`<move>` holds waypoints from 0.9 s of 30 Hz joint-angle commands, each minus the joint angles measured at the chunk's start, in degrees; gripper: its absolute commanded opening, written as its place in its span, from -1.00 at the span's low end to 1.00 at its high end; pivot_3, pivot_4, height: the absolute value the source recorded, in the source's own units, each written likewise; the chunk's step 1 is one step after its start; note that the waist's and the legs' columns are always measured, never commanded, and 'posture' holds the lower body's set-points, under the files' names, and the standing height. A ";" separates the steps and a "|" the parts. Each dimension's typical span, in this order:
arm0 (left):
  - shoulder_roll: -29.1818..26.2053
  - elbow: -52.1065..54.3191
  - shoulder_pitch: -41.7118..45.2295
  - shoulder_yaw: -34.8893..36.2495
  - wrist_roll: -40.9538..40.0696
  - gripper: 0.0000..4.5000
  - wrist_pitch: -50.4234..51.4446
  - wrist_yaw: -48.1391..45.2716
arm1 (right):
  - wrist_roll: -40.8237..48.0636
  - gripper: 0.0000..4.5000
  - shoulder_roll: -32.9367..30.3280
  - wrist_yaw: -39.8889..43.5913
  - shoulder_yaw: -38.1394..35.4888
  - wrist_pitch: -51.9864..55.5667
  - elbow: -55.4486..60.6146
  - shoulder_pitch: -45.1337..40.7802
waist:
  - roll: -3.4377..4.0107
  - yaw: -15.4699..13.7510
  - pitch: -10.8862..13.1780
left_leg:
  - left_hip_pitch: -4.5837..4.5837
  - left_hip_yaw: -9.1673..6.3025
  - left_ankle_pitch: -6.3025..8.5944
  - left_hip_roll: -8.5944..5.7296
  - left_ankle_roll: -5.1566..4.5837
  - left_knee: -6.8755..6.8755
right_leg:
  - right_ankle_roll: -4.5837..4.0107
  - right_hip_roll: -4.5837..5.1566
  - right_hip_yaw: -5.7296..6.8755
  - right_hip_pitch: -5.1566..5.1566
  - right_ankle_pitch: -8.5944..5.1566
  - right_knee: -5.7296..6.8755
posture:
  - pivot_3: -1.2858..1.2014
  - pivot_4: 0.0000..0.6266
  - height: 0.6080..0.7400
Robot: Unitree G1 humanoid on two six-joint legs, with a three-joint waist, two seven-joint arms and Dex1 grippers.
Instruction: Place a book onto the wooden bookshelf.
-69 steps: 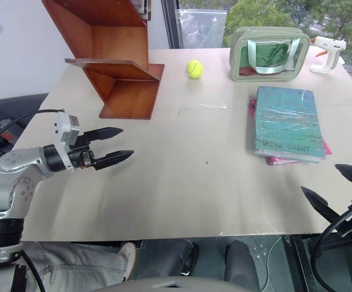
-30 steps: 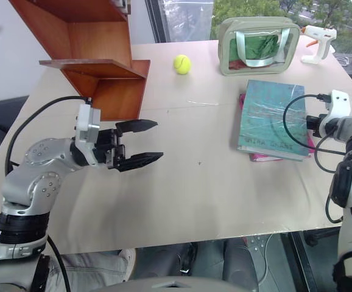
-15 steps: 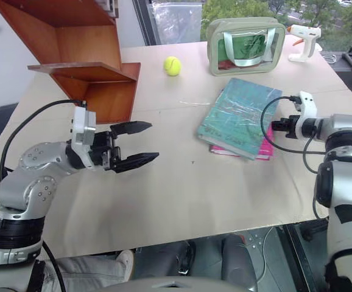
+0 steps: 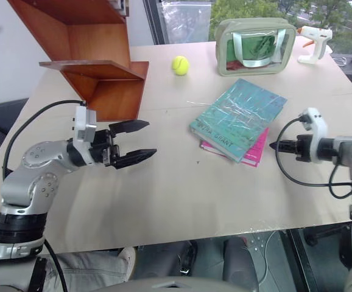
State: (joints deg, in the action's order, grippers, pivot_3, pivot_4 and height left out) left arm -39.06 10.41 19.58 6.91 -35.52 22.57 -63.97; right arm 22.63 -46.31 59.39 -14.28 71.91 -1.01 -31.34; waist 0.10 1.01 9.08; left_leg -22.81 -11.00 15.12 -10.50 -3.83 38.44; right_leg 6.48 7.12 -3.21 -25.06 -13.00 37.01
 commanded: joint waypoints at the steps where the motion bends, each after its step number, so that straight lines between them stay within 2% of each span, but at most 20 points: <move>1: 0.31 -0.61 1.39 -0.23 0.73 1.00 -1.99 -0.62 | 8.83 -0.58 0.11 -3.32 -7.86 11.48 21.51 0.44 | 0.00 -0.12 0.00 | 0.01 0.00 -0.01 0.03 0.02 0.00 | -0.01 -0.01 0.00 0.00 0.02 0.03 | 0.03 -0.52 1.00; 5: 0.55 -1.52 1.87 -0.78 1.19 1.00 -2.44 -1.00 | 14.83 -0.58 6.85 -8.57 -7.87 20.27 35.11 -0.89 | -0.17 -0.24 -0.10 | 0.03 0.00 0.00 0.30 0.12 -0.01 | -0.13 -0.05 0.04 -0.01 0.09 0.05 | 0.03 -0.52 1.00; 8: 0.75 -2.65 2.65 -1.31 1.74 1.00 -2.85 -1.50 | 14.46 -0.58 12.70 -15.43 -1.59 20.26 38.96 -0.89 | -0.17 -0.28 -0.10 | 0.04 0.04 -0.02 0.30 0.16 0.02 | -0.22 -0.04 0.03 -0.01 0.16 0.06 | 0.03 -0.52 1.00; 13: 0.55 -2.68 3.06 -1.08 1.71 1.00 -2.84 -1.75 | 9.26 -0.58 16.23 -25.17 9.45 15.06 37.49 0.54 | -0.21 -0.39 -0.12 | 0.03 0.06 -0.03 0.22 0.16 0.05 | -0.24 -0.14 0.06 0.00 0.19 0.06 | 0.03 -0.52 1.00; 17: 0.49 -1.49 2.22 -0.61 1.48 1.00 -2.75 -1.19 | 7.07 -0.58 14.05 -27.92 13.91 11.67 36.06 1.82 | -0.21 -0.33 -0.11 | 0.03 0.04 -0.03 0.22 0.17 0.05 | -0.24 -0.16 0.06 -0.01 0.19 0.05 | 0.03 -0.52 1.00; 20: 0.51 -0.80 1.57 -0.52 1.40 1.00 -2.81 -0.90 | 6.87 -0.58 11.87 -28.29 14.40 10.78 35.45 2.43 | -0.21 -0.33 -0.12 | 0.03 0.03 -0.04 0.22 0.17 0.05 | -0.24 -0.20 0.07 -0.01 0.19 0.04 | 0.03 -0.52 1.00; 24: 0.87 -1.07 1.25 -0.66 1.59 1.00 -3.35 -0.72 | 6.62 -0.58 6.04 -27.88 11.49 10.81 34.14 4.06 | -0.21 -0.48 -0.11 | 0.04 0.01 -0.05 0.23 0.19 0.05 | -0.24 -0.22 0.09 0.01 0.19 0.04 | 0.03 -0.52 1.00; 27: 1.38 -1.59 1.53 -1.12 1.80 1.00 -3.67 -0.65 | 9.74 -0.58 2.91 -25.28 6.92 11.78 36.03 5.85 | -0.21 -0.52 -0.11 | 0.04 0.00 -0.04 0.23 0.19 0.05 | -0.24 -0.22 0.10 0.01 0.19 0.04 | 0.03 -0.52 1.00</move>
State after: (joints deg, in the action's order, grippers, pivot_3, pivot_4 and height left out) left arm -37.69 7.81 20.48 4.95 -33.67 20.29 -64.60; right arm 30.51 -41.98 32.51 -3.63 83.51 32.64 -25.86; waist -0.11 0.49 8.96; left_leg -22.77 -11.00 15.08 -10.26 -3.64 38.48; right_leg 6.24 6.90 -3.11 -25.05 -12.81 37.05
